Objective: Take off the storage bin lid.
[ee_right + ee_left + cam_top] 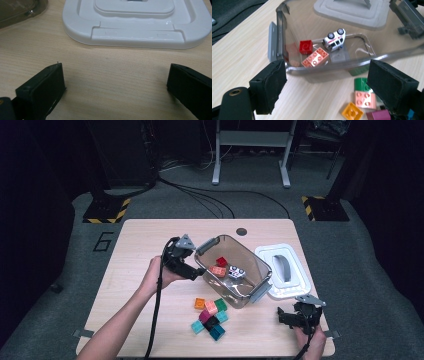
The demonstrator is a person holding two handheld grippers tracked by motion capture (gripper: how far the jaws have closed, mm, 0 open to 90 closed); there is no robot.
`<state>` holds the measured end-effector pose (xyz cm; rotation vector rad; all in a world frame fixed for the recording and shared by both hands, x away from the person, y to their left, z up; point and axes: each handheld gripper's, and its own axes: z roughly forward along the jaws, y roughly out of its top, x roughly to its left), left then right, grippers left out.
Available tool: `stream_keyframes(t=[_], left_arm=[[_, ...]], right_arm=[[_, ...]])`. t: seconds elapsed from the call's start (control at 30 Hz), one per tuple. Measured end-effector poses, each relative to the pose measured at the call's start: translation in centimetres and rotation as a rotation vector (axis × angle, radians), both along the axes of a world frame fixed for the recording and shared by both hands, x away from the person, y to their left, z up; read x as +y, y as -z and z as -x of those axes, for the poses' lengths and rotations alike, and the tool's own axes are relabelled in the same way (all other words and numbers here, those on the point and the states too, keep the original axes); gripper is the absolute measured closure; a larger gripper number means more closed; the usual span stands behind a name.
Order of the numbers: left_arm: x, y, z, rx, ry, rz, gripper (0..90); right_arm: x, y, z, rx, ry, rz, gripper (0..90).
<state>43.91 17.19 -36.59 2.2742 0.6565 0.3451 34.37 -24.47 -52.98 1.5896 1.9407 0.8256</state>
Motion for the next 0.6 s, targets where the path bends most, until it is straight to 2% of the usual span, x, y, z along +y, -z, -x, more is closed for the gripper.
stream_keyframes(t=[0.2, 0.43, 0.57, 0.6], left_arm=[[1.6, 1.7, 1.1, 0.009, -0.022, 0.001, 14.6], [2.1, 5.4, 1.7, 0.068, -0.026, -0.01, 15.5], [1.9, 7.7, 1.9, 0.116, -0.001, -0.018, 15.4], [1.7, 8.3, 1.9, 0.117, 0.012, -0.014, 15.0]], right_arm=[[0.0, 0.0, 0.0, 0.0, 0.004, -0.001, 0.5], [0.0, 0.0, 0.0, 0.002, 0.007, 0.0, 0.5], [0.0, 0.0, 0.0, 0.002, 0.007, 0.0, 0.5], [0.0, 0.0, 0.0, 0.002, 0.008, 0.0, 0.5]])
